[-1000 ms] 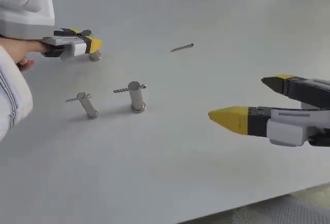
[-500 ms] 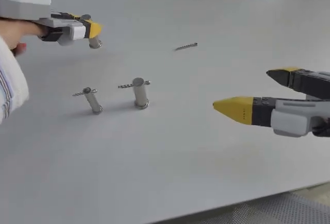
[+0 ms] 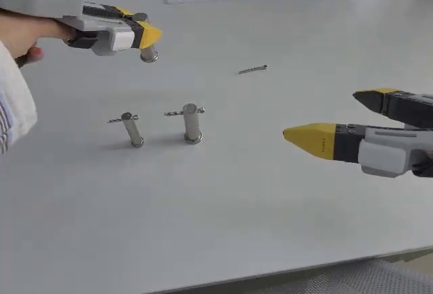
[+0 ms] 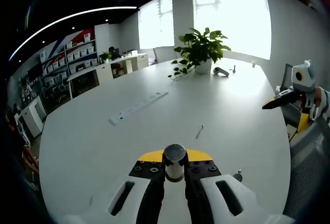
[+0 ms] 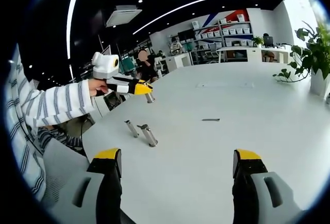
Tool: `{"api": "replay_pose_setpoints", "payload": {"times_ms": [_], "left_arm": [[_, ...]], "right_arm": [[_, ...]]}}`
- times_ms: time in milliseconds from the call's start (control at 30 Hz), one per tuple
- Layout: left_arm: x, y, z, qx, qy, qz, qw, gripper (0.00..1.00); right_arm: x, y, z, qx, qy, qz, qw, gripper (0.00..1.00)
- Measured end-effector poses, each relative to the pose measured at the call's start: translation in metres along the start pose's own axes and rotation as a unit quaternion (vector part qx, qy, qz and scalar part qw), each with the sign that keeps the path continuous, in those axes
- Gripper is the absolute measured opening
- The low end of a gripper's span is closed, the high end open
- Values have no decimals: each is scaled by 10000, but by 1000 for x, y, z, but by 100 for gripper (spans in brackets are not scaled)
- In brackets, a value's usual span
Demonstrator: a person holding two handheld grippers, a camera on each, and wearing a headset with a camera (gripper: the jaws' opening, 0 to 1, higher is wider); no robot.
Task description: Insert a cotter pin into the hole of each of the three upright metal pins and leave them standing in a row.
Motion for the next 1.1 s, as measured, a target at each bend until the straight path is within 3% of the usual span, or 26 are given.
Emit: {"api": "replay_pose_setpoints", "payload": {"times_ms": [67,267,533,700,833,1100], "left_arm": [[-5,5,10,201,-87,13,9998,10],[-20,14,38,286,-336,92,9990,10],[-27,15,74,510,-735,89,9960,10],[-24,5,101,542,-879,-6,9947,10],[-17,-5,118,261,-1008,27,9946,10],[-5,-22,134,188,-951,-125,9952,10]], "right_arm": [[-1,1,-1,-39,16,7,10000,88],[-8,1,-4,-98,27,46,9999,88],[-8,-3,-7,-81,60,12,9999,87],[-8,-2,-7,-84,74,29,9999,87],[-8,-3,-7,-85,83,12,9999,87],[-8,-8,-7,-56,108,-39,9999,87]]}}
Point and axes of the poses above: the centre of the closed fingertips' face, and the gripper's own axes: x roughly forward along the fingers, z roughly to its right, y roughly out of its top, the point moved 4 cm from there along -x, roughly backward along the fingers, and after that the axes turned 5 degrees about -y, right-handed, at the moved point
